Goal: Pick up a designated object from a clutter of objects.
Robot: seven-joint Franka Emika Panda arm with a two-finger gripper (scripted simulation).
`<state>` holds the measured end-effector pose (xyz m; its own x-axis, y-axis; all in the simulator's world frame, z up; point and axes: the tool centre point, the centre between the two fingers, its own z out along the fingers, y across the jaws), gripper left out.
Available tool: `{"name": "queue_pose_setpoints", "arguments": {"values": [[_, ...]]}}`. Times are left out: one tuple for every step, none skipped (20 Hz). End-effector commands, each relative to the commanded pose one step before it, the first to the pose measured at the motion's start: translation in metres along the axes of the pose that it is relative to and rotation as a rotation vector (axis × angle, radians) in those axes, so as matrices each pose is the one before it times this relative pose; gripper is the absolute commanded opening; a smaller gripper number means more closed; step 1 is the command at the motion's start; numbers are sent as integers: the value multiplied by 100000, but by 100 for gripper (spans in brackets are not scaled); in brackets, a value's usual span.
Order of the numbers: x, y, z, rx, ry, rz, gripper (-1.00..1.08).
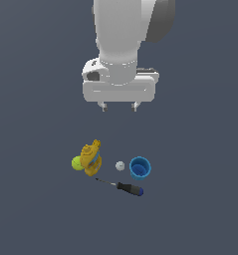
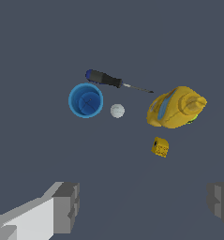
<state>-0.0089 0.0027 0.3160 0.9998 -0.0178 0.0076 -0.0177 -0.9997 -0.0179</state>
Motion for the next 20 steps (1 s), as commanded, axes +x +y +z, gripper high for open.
{"name": "queue_pose_setpoints", "arguments": {"values": [[0,1,0,0,0,0,100],[12,42,-11,34,35,49,100],[33,138,-36,114,112,164,100],[55,221,-55,180,180,262,100],[77,307,-75,248,251,365,100],[96,397,-95,315,327,473,100],[100,409,-91,317,337,489,100],[78,319,-64,242,263,386,100],[56,229,-37,170,187,282,100],[34,138,-14,99,109,175,100],[11,41,7,26,28,57,100],[-17,-44,4,-31,-35,-51,100],[-20,-104,-25,-66,-68,-156,100],[-9,-33,-37,-10,-4,-68,100],[6,-2,16,0,0,0,100],[13,67,65,22,11,136,100],[23,62,127,14,-2,154,100],[31,79,185,13,-10,206,100],[38,99,243,13,-17,267,100],[45,118,301,13,-23,323,100]]}}
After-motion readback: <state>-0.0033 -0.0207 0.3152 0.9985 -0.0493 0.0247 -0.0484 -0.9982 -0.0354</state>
